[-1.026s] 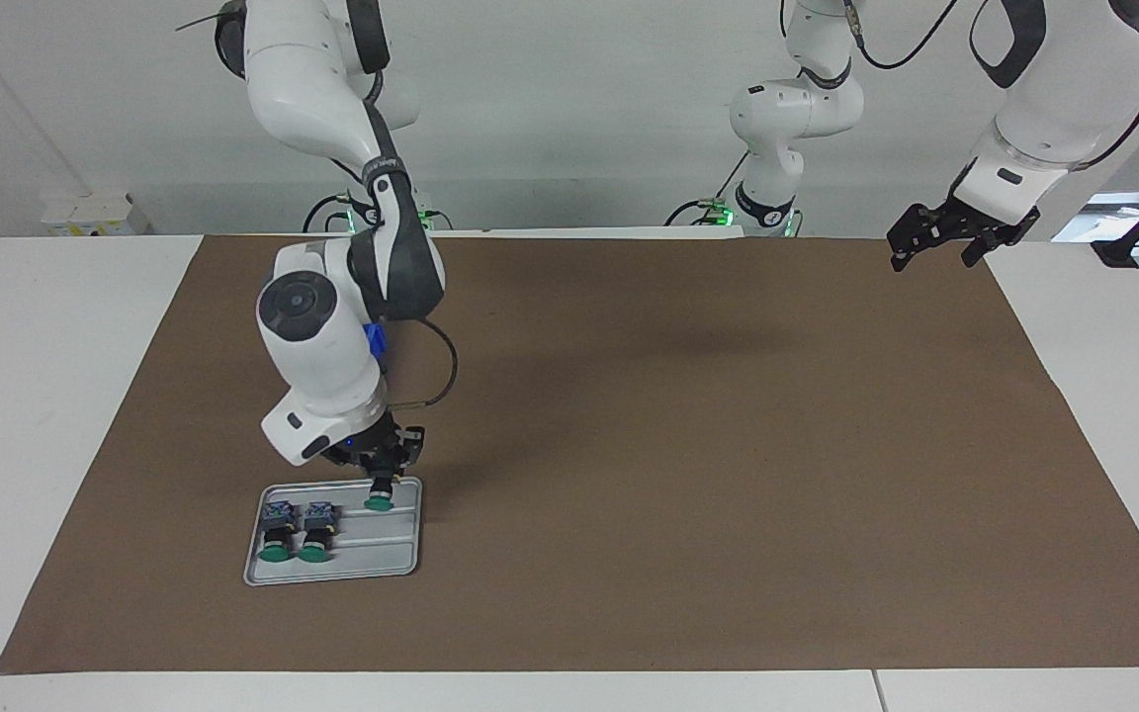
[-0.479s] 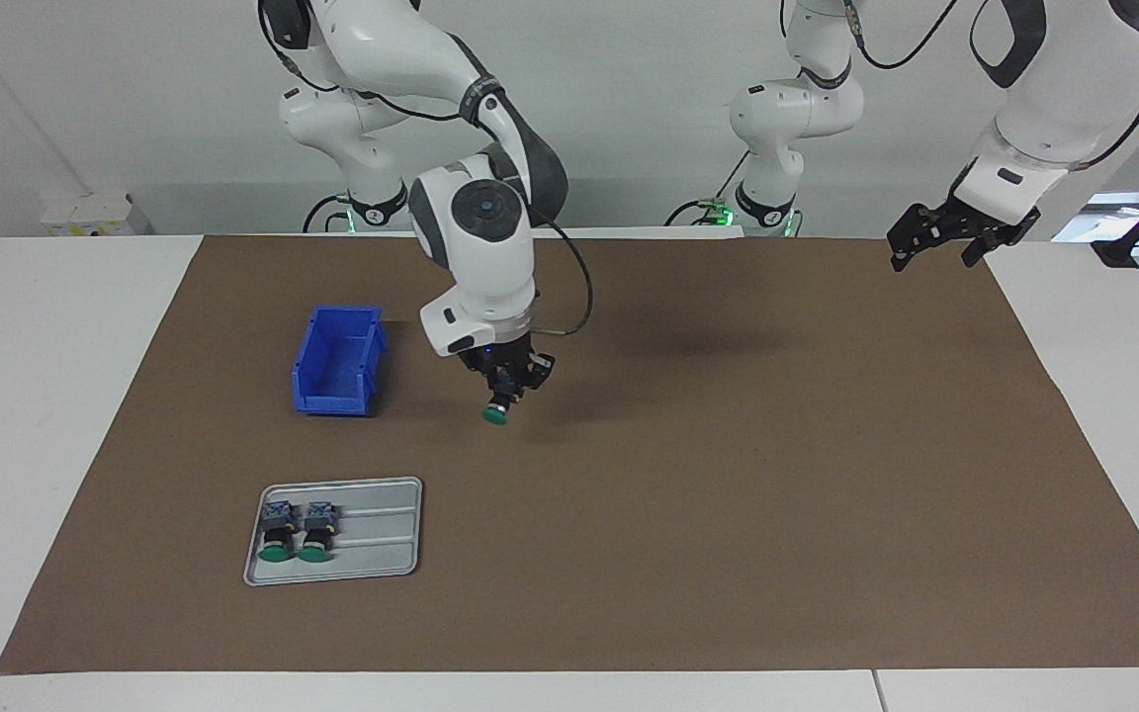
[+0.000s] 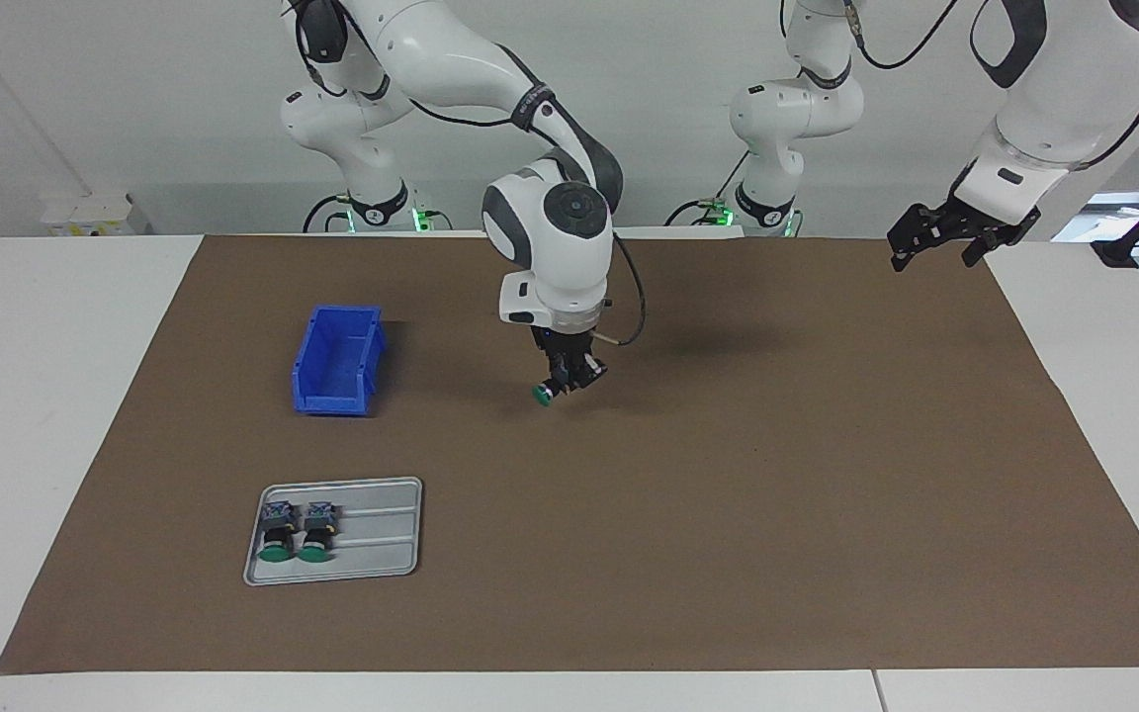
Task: Place and press button with both arms
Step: 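Carry the green button with the right gripper toward the table center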
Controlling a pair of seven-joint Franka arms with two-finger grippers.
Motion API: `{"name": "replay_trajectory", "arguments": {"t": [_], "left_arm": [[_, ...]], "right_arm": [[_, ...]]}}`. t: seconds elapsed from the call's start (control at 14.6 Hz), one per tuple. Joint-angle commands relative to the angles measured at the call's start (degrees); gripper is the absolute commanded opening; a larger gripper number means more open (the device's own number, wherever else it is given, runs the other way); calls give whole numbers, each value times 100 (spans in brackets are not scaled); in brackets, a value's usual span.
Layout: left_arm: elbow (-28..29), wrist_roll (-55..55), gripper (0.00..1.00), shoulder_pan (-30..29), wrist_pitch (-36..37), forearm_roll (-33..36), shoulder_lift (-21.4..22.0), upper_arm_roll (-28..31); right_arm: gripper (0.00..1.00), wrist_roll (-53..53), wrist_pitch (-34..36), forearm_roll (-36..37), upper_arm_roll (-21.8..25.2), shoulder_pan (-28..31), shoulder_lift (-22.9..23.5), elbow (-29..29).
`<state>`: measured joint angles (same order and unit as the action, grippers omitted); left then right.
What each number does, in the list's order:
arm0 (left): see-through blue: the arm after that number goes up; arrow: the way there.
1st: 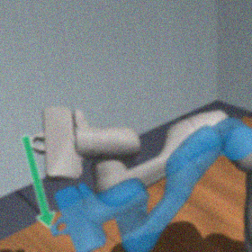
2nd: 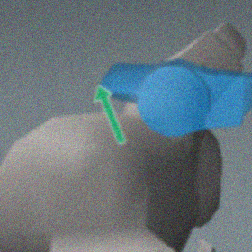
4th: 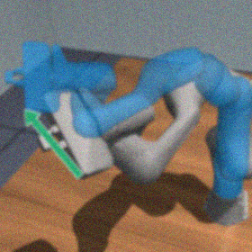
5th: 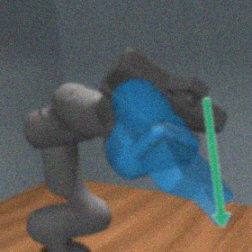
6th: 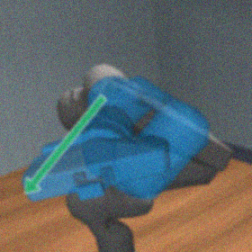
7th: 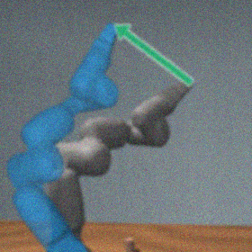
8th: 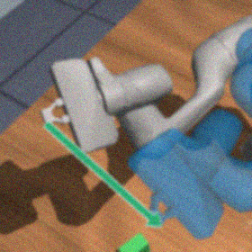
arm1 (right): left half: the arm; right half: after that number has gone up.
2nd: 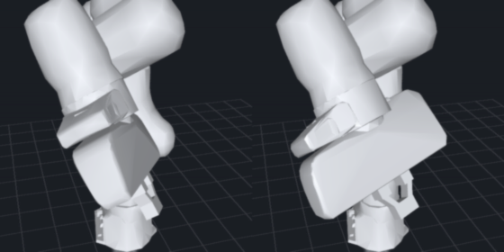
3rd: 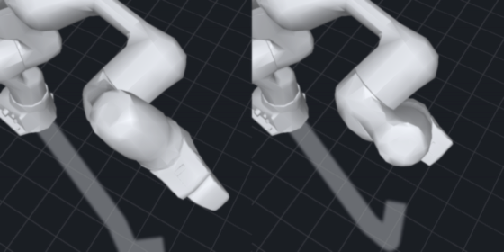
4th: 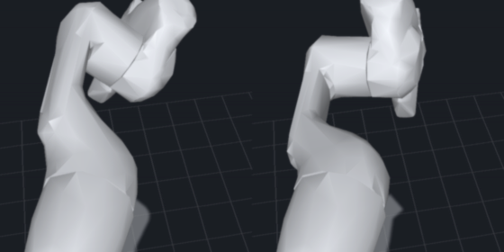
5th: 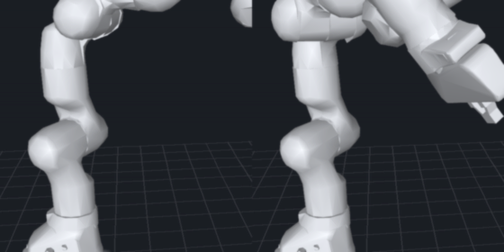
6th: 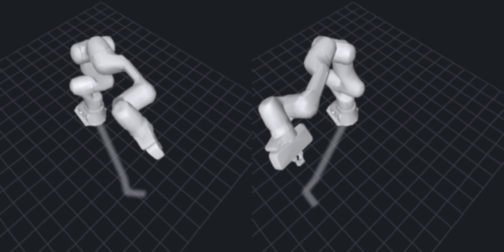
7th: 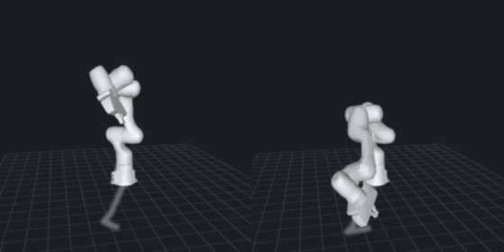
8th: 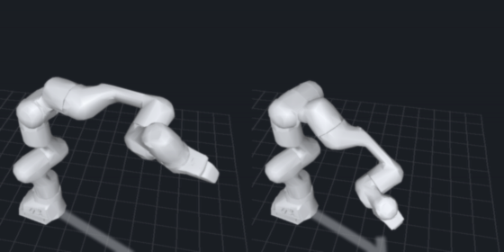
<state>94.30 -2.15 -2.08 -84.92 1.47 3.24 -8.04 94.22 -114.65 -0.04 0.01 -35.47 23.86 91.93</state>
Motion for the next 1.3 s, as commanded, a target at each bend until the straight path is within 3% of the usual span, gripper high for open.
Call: {"name": "replay_trajectory", "arguments": {"t": [0.0, 0.34, 0.89, 0.96, 1.03, 1.16, 1.23], "left_arm": [[203, 4, 100, -38, -113, 38, 177, 13], [203, 4, 100, -39, -113, 38, 177, 4], [203, 12, 100, -39, -113, 38, 177, 4], [203, 12, 100, -39, -113, 38, 177, 4], [203, 12, 100, -39, -113, 38, 177, 4], [203, 21, 100, -39, -113, 38, 177, 13], [211, 21, 100, -39, -113, 38, 177, 13]], "right_arm": [[4, 789, -188, -58, 17, -13, 75, -96], [4, 2327, -627, -67, 8, -267, 487, -105], [7, 2759, -1507, -111, -1, -303, 540, 431], [24, 2733, -1516, -111, -1, -303, 540, 431], [52, 2698, -1516, -102, -1, -311, 540, 431], [78, 2671, -1464, -93, -10, -338, 532, 387], [83, 2663, -1420, -93, -10, -338, 532, 335]]}}
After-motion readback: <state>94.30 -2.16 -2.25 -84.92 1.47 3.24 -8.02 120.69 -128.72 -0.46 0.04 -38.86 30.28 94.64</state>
